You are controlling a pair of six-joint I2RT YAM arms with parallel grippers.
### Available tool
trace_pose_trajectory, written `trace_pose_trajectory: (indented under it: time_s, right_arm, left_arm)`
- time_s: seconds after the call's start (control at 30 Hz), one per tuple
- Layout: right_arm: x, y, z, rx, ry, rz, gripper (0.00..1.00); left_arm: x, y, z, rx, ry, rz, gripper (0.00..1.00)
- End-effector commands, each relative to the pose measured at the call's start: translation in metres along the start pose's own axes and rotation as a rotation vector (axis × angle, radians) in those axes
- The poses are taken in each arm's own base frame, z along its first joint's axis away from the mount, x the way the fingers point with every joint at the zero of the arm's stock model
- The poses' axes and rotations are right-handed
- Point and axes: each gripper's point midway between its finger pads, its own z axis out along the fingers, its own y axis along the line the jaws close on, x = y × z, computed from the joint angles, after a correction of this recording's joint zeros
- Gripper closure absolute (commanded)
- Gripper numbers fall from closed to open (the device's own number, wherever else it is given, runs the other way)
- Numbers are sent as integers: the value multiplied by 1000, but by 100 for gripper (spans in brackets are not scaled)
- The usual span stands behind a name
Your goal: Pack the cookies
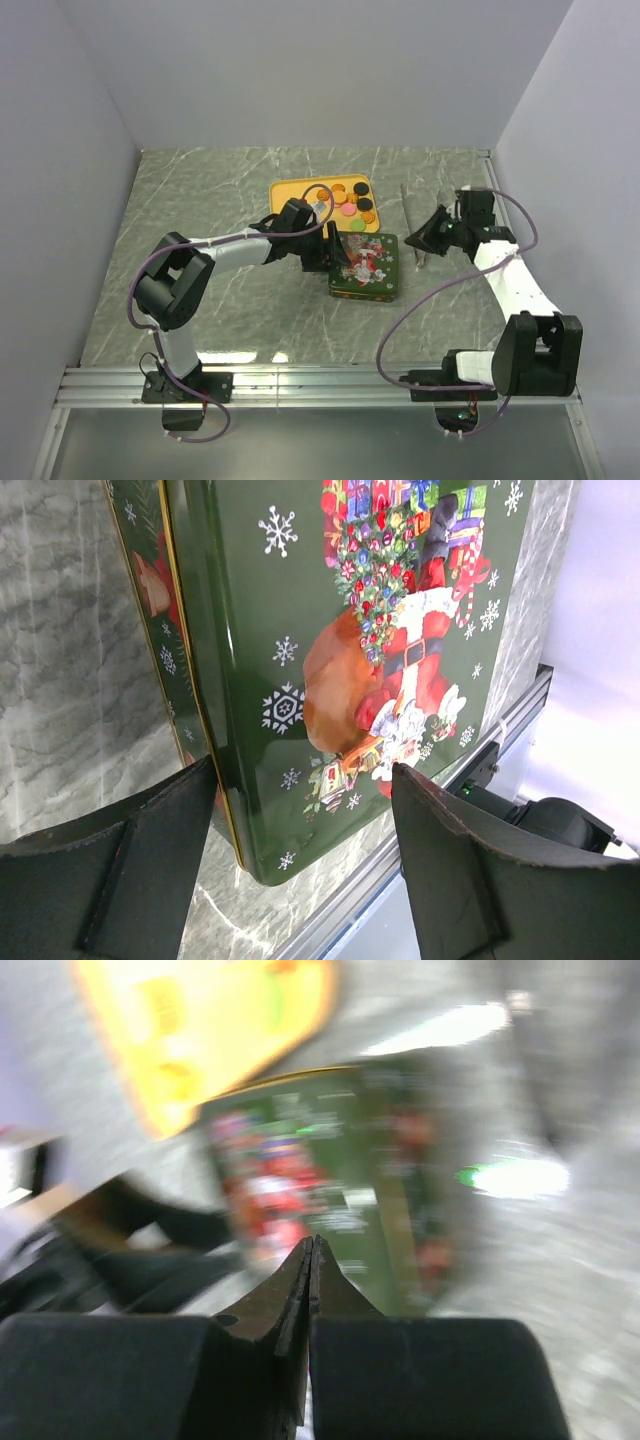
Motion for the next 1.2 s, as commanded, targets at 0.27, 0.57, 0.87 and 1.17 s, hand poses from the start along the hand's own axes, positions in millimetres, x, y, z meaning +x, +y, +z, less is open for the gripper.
trace_pose_trajectory:
  time_s: [0.27,0.57,0.87,1.17]
  right_arm:
    - [31,107,22,-482,240,-63,100]
    - [56,62,76,-479,327,64,100]
    - [76,-1,109,-359,323,211,100]
    - [66,-13,98,-252,279,168,100]
  left_arm:
    - [-6,-22,-12,52,-22,52,25]
    - [-4,-21,-17,36,-11,60,25]
    - [-3,-22,-27,21,-6,69,25]
    - [-5,-19,-24,23,-1,68,25]
